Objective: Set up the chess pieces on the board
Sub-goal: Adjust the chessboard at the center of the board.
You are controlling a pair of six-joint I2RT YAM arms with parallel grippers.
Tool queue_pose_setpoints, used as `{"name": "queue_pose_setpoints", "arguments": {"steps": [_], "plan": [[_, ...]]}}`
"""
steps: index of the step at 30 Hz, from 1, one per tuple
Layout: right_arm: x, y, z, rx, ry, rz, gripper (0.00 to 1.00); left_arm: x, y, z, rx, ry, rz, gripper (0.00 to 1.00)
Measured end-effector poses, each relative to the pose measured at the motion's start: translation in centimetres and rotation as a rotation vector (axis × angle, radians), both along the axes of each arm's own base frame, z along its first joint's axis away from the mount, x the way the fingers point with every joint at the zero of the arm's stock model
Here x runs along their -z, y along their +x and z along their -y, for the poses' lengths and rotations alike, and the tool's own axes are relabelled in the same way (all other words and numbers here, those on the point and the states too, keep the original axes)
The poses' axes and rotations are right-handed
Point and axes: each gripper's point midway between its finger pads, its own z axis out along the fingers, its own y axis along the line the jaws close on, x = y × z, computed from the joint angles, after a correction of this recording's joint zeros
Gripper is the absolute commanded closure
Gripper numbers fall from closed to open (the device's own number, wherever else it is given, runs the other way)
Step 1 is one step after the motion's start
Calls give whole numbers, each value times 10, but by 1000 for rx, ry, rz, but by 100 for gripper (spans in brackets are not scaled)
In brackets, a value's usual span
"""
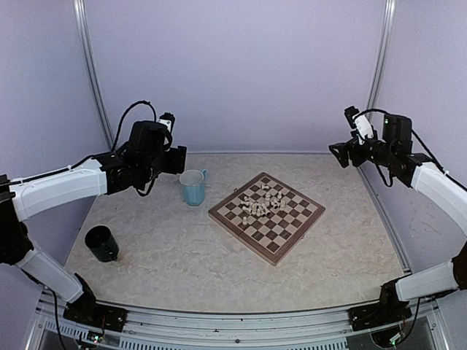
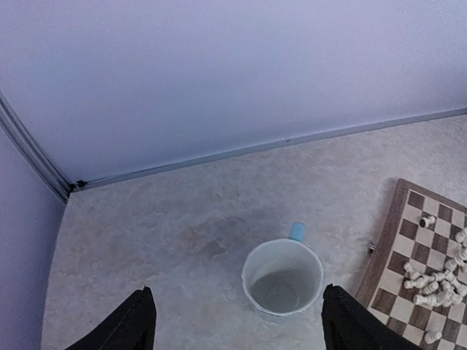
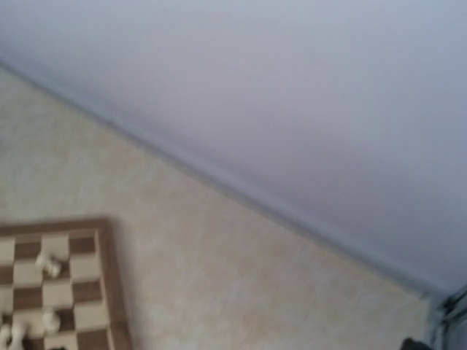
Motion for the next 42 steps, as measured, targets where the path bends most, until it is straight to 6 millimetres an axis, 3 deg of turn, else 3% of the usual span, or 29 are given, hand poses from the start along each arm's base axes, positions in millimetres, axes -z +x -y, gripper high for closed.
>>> {"name": "queue_pose_setpoints", "arguments": {"steps": [5,6,8,10,14,18,21,23,26,32,37,42], "plan": [[53,11,-7,-54,-77,-115,4,38,-38,30,138,-55,-127,27],[55,12,-7,-56,-79,-121,7,44,-49,35,162,-73,-149,29],[73,15,-8,-72,-112,-166,18,54,-66,40,198,-111,-188,34],[88,22,-8,-83,-143,-198,35,64,-81,43,219,-156,-229,40],[122,39,-7,-84,-196,-278,64,89,-95,39,208,-212,-305,54],[175,50,-5,-97,-253,-393,71,130,-113,36,193,-224,-420,63],[216,47,-3,-108,-286,-491,74,155,-122,41,197,-214,-495,62],[239,44,-1,-113,-308,-548,75,173,-124,45,194,-200,-542,61],[258,41,1,-121,-340,-591,76,200,-125,49,179,-177,-598,60],[266,47,-4,-146,-392,-586,77,233,-116,58,153,-157,-641,58],[276,45,-10,-182,-433,-592,78,238,-95,74,134,-181,-617,55],[280,41,-13,-205,-456,-596,78,230,-70,85,122,-218,-577,51]]}}
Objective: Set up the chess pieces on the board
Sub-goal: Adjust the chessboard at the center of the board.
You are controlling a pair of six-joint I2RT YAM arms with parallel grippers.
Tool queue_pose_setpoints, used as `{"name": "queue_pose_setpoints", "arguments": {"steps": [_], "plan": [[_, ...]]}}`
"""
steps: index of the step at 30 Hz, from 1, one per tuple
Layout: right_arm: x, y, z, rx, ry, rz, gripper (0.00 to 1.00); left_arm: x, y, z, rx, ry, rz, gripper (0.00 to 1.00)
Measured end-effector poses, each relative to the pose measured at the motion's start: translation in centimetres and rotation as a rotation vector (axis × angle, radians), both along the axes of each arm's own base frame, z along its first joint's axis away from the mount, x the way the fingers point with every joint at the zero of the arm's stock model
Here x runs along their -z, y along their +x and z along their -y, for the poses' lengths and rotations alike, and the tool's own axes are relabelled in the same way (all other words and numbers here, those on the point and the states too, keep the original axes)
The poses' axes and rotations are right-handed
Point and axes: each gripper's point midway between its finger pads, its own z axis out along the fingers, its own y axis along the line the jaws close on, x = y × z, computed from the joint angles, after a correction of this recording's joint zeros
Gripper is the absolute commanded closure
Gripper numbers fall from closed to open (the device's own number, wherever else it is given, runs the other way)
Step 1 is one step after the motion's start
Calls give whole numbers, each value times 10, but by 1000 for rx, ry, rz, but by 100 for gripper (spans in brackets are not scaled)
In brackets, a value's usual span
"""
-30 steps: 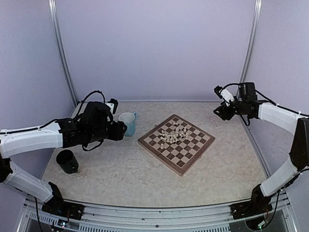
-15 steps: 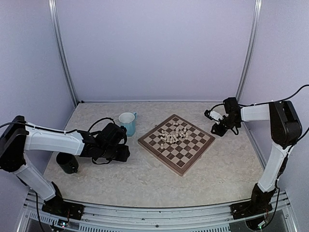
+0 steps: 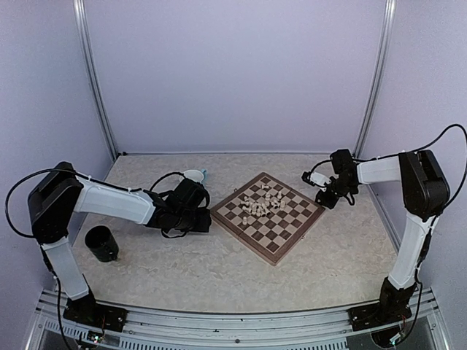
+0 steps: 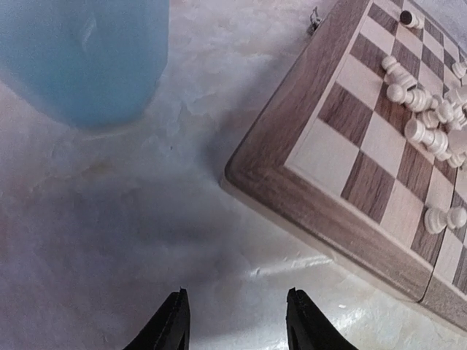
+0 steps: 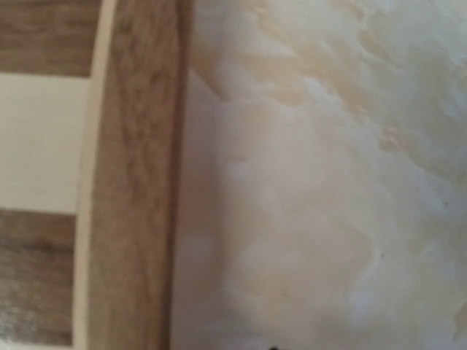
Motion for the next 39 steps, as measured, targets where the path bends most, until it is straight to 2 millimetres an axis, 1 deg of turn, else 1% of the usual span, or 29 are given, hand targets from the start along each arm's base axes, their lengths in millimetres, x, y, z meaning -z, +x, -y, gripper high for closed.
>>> {"name": "queue_pose_setpoints", "arguments": {"steps": [4,6,7,8,11,14,17,20,24,27,28,31,34,39], "plan": [[7,-8,2,-7,-20,-8,79,-16,19,13,-4,-38,43,43],[10,-16,3,-12,-28,-19,79,-26,30,25,6,-63,64,37],[10,-18,2,-17,-30,-19,79,-34,37,35,18,-81,80,33],[10,-21,2,-20,-31,-21,78,-38,41,41,26,-90,90,32],[10,-29,0,-28,-31,-27,78,-54,62,66,50,-132,126,29],[11,-34,-2,-34,-29,-31,78,-65,79,86,65,-174,144,25],[11,-38,-2,-37,-28,-33,78,-72,97,99,75,-213,148,24],[11,-40,-3,-39,-25,-33,78,-75,118,105,68,-231,148,24],[11,-45,-6,-47,-20,-37,78,-70,142,111,52,-224,139,24],[11,-49,-8,-54,-15,-41,78,-58,152,117,49,-209,119,24],[11,-51,-9,-58,-12,-43,77,-51,155,119,50,-201,105,24],[12,-54,-11,-61,-6,-46,77,-27,155,120,60,-177,53,24],[12,-59,-12,-68,0,-51,77,-5,151,118,71,-152,3,24],[12,-72,-18,-101,25,-67,77,0,153,115,93,-158,-23,25]]}}
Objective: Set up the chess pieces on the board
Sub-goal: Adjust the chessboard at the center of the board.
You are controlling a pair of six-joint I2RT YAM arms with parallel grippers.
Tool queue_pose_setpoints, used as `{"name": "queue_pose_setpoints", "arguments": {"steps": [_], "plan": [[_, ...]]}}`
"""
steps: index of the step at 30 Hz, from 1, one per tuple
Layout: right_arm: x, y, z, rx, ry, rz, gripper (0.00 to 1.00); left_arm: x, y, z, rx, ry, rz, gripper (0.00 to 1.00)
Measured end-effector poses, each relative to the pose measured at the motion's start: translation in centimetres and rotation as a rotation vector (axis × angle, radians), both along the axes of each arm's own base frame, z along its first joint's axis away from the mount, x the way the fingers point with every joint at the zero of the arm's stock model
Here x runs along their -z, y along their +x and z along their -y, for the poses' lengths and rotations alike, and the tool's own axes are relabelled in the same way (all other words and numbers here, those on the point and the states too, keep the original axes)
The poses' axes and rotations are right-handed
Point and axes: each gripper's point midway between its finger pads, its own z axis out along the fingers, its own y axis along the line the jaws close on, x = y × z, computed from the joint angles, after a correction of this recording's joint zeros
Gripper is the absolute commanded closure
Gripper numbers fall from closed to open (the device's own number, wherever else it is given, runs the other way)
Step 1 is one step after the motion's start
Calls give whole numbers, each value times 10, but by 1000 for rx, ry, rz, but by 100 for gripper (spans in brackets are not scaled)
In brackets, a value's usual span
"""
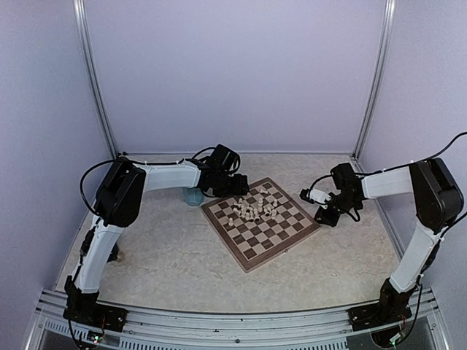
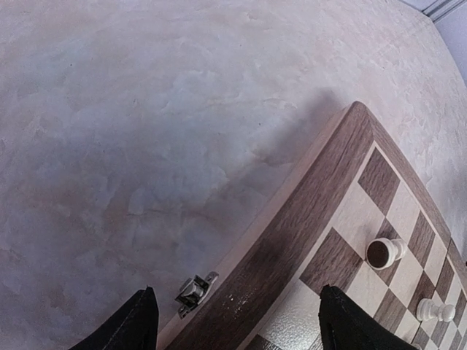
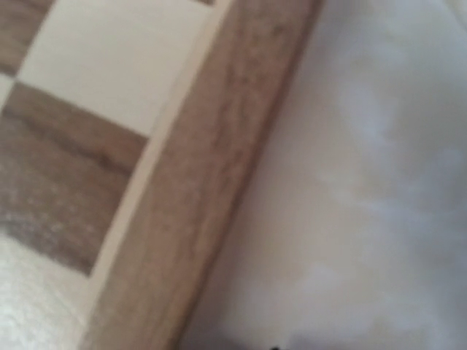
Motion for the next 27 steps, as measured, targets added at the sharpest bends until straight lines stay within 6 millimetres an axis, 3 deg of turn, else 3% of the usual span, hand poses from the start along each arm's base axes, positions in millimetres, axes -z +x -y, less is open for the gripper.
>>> {"name": "queue_pose_setpoints", "arguments": {"steps": [27], "plan": [[-5,-86,-34,-291,90,-114,77,-1,-21,26,184,-48,-11,31]]}}
